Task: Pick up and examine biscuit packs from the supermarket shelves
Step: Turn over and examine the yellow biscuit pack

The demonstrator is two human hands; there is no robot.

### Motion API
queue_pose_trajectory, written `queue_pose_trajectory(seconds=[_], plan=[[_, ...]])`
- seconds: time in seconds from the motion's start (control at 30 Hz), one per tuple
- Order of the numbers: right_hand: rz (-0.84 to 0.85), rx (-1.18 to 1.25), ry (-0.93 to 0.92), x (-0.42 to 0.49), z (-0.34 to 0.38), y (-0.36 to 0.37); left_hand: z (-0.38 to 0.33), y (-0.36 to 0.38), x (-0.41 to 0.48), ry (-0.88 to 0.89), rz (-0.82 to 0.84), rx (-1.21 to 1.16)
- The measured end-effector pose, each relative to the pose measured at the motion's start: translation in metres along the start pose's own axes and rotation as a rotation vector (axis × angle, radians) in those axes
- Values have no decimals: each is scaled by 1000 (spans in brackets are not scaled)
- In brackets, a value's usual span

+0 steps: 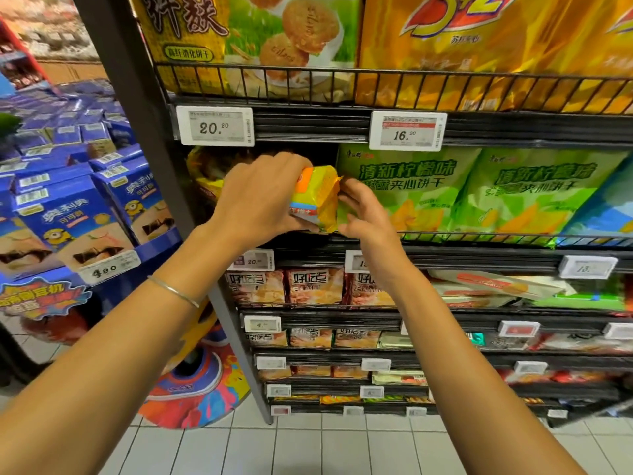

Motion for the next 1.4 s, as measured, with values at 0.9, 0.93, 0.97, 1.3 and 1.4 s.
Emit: queue_pose_trajectory(seconds=[0.9, 0.93, 0.97, 1.3, 1.4], plan=[[-295, -154, -515, -45, 36, -21, -30, -68, -40, 38, -464, -271], [-308, -128, -509, -49, 34, -22, -31, -67, -46, -1, -499, -274], [-322, -105, -501, -54, 31, -24, -30, -65, -54, -49, -536, -299], [-207, 686, 11, -91, -30, -45, 21, 30, -150, -822, -347, -1158], [-141, 698, 196, -118, -58, -39, 16, 47, -169, -836, -126, -1267]])
Point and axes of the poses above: each hand's wrist, its own x-axis towards the middle knuckle, its own y-axis out of the palm, z = x × y, the point moved 8 cm from there along x, towards the middle knuckle, and after that the axes turned 3 degrees about -z, right-handed, at the moved point
